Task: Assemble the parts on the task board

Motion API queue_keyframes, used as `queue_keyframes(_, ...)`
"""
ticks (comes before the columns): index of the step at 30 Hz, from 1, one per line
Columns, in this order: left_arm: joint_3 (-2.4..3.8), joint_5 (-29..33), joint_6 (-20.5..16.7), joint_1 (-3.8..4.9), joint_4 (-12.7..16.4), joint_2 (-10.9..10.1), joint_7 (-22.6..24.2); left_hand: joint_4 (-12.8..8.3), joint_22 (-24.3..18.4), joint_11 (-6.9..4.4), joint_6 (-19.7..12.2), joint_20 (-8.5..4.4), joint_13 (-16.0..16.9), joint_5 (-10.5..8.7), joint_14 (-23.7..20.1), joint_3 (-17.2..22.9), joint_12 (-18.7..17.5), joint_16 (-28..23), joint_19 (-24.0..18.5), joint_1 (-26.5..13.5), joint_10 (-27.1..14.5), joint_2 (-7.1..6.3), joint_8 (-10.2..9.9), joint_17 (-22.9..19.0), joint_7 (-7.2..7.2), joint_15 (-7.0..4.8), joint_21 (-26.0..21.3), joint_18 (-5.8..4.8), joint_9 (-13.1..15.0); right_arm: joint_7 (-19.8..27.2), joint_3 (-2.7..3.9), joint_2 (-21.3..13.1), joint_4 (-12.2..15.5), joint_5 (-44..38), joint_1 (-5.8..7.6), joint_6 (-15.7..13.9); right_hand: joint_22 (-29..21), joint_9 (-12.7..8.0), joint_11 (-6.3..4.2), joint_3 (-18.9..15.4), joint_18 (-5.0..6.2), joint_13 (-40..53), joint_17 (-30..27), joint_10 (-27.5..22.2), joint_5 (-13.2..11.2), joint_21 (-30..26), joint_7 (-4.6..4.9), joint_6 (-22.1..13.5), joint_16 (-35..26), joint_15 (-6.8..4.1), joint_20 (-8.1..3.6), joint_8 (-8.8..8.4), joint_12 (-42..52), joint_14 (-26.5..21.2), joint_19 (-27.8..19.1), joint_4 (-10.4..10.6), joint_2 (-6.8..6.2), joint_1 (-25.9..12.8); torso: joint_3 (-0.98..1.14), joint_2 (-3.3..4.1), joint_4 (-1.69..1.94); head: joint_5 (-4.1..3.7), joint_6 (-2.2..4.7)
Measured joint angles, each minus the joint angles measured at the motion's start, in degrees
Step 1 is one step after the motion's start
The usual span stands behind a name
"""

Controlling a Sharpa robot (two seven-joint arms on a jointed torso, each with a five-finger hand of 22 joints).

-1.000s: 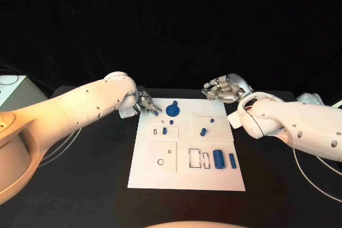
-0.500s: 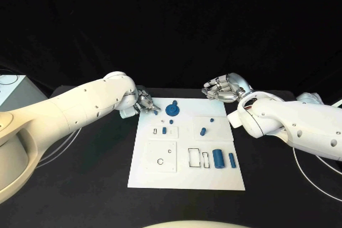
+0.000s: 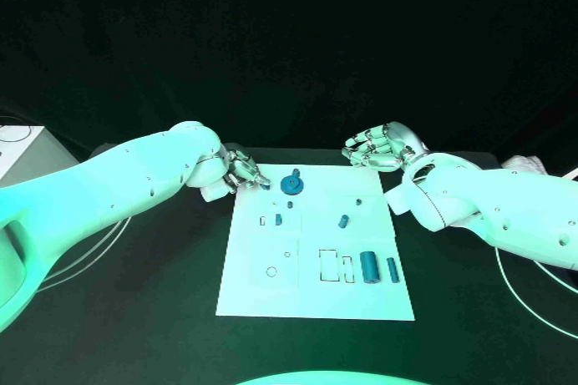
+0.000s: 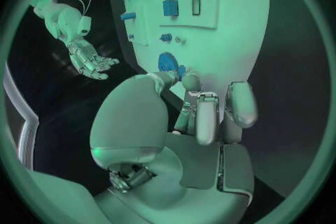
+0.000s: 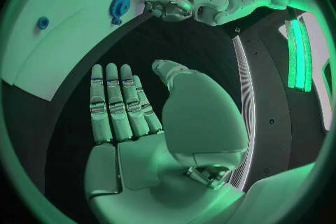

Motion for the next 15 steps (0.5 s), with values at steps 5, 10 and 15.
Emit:
queue_keyframes(5, 0.02, 0.95, -0.51, 0.01, 2.9, -1.75, -0.53, -0.17, 0.24, -0.1, -0.01, 0.0, 0.0, 0.0, -0.19, 0.65, 0.0, 0.07, 0.0, -0.61, 0.11, -0.61, 0.03, 0.0, 0.01, -0.19, 0.19, 0.0, 0.0, -0.02, 0.0, -0.07, -0.07, 0.0, 0.0, 0.02, -0.06, 0.0, 0.0, 0.0, 0.0, 0.0, -0.07, 0.0, 0.0, 0.0, 0.0, 0.0, 0.0, 0.0, 0.0, 0.0, 0.0, 0.0, 0.0, 0.0, 0.0, 0.0, 0.0, -0.17, 0.19, 0.18, 0.03)
queue_keyframes(10, 0.03, 1.43, -1.03, 0.02, 6.05, -3.65, -1.2, -1.6, 0.47, -0.19, -0.02, -0.21, 0.24, -0.01, -0.19, 2.38, 0.31, 0.41, 0.21, -1.28, 0.6, -0.76, 0.65, 0.0, 0.02, -0.19, 0.19, 0.0, 0.0, -0.02, 0.0, -0.1, -0.15, 0.02, 0.0, 0.03, -0.05, 0.0, 0.0, 0.0, 0.0, 0.0, -0.07, 0.0, 0.0, 0.0, 0.0, 0.0, 0.0, 0.0, 0.0, 0.0, 0.0, 0.0, 0.0, 0.0, 0.0, 0.0, 0.0, -0.44, 0.4, 0.34, -0.09)
queue_keyframes(15, -0.22, 1.24, -1.8, 0.05, 9.37, -5.65, -1.88, -1.37, 1.19, -0.22, 0.01, -0.39, 0.93, 0.13, -0.17, 2.8, 0.99, 0.69, 0.86, -2.21, 1.44, -1.25, 0.66, -0.01, -0.01, -0.21, 0.81, 0.01, 0.0, -0.03, 0.0, -0.11, -0.18, 0.03, -0.03, 0.03, -0.05, 0.0, 0.0, 0.0, 0.0, 0.0, -0.06, 0.0, 0.0, 0.0, 0.0, 0.0, 0.0, 0.0, 0.0, 0.0, 0.0, 0.0, 0.0, 0.0, 0.0, 0.0, -0.04, -0.73, 0.53, 0.45, -0.25)
